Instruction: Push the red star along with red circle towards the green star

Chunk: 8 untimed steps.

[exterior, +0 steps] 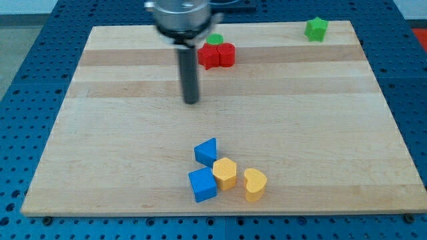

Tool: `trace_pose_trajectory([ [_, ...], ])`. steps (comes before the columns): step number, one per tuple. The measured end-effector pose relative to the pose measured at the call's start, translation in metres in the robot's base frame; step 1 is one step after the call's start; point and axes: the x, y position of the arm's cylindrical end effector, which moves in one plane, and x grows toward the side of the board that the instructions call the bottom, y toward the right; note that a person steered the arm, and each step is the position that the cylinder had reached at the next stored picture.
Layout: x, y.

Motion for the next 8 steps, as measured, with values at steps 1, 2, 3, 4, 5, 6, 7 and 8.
trace_pose_trajectory([
  [1, -0.009, -0.052],
  [2, -0.071, -0.042],
  [3, -0.084, -0.028],
  [4, -0.111, 0.011],
  [5, -0.109, 0.03],
  [6, -0.113, 0.077],
  [7, -0.11, 0.083],
  [8, -0.109, 0.08],
])
